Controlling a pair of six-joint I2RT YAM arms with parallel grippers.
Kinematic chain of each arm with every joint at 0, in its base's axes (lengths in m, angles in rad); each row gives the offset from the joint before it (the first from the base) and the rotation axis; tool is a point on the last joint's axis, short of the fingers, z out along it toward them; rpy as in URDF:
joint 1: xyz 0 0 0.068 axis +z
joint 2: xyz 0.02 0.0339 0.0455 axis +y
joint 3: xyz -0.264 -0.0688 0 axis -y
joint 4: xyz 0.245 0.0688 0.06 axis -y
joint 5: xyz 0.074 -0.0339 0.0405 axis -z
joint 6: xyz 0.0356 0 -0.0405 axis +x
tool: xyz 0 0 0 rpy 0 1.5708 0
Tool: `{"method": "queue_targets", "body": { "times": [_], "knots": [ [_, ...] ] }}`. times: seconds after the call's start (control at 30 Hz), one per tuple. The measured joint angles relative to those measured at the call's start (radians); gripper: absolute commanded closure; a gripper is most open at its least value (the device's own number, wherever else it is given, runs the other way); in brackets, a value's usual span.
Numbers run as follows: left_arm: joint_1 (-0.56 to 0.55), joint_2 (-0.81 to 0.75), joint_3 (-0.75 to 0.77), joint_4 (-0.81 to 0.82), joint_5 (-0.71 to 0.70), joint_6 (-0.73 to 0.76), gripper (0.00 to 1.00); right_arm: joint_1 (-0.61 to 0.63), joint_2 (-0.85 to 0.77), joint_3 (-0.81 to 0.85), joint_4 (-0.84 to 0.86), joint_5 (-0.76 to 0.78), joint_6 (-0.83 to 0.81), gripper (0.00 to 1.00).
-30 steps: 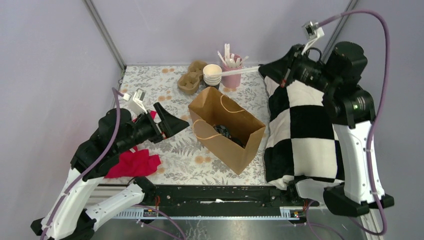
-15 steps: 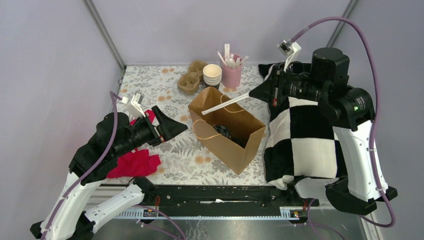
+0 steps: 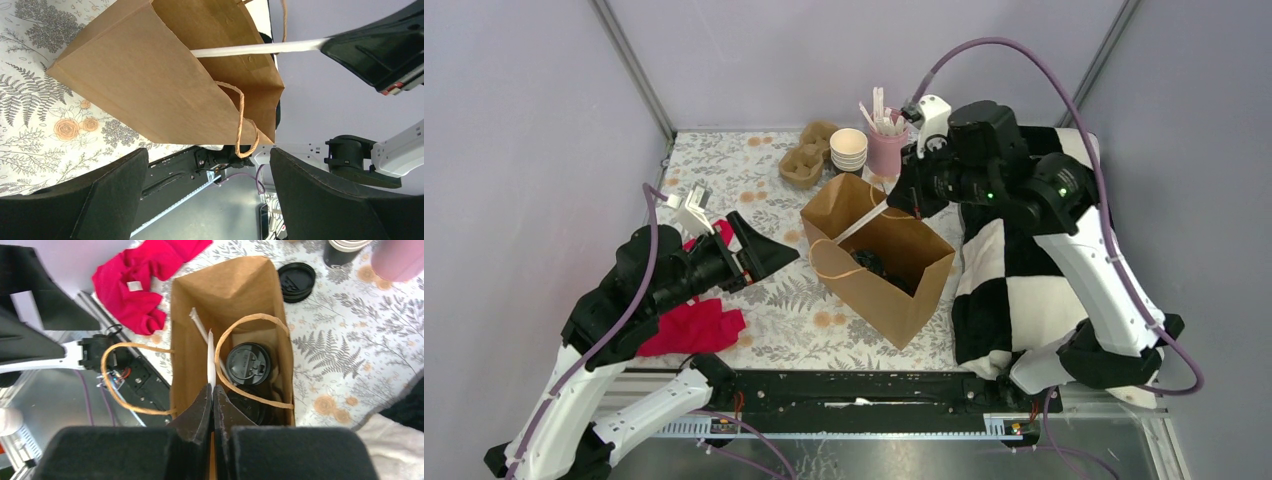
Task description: Pack the takeout coffee
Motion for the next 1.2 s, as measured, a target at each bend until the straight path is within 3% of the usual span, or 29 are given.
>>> {"method": "queue_targets", "body": {
  "times": [0.2, 0.3, 0.53, 0.73, 0.8, 1.0, 1.2],
  "knots": [
    [0.000, 0.000, 0.000, 0.000, 0.000, -0.006, 0.05, 0.054, 0.072, 0.024, -0.016, 0.101, -0.014, 0.94],
    [0.000, 0.000, 0.000, 0.000, 0.000, -0.007, 0.05, 0.089, 0.116, 0.052, -0.014, 0.134, -0.019, 0.86],
    [0.000, 0.000, 0.000, 0.000, 0.000, -0.007, 0.05, 0.135, 0.193, 0.100, -0.005, 0.173, -0.018, 0.44],
    [0.000, 0.000, 0.000, 0.000, -0.001, -0.007, 0.05, 0.137, 0.183, 0.093, 0.008, 0.182, -0.028, 0.18],
    [0.000, 0.000, 0.000, 0.000, -0.001, -0.007, 0.05, 0.137, 0.173, 0.093, 0.013, 0.183, -0.032, 0.01],
    [0.000, 0.012, 0.027, -0.008, -0.004, 0.003, 0.05, 0.137, 0.103, 0.092, 0.018, 0.186, -0.034, 0.00],
    [0.000, 0.057, 0.187, -0.028, -0.020, 0.060, 0.03, 0.138, -0.020, 0.096, 0.032, 0.239, -0.021, 0.00]
  ]
}}
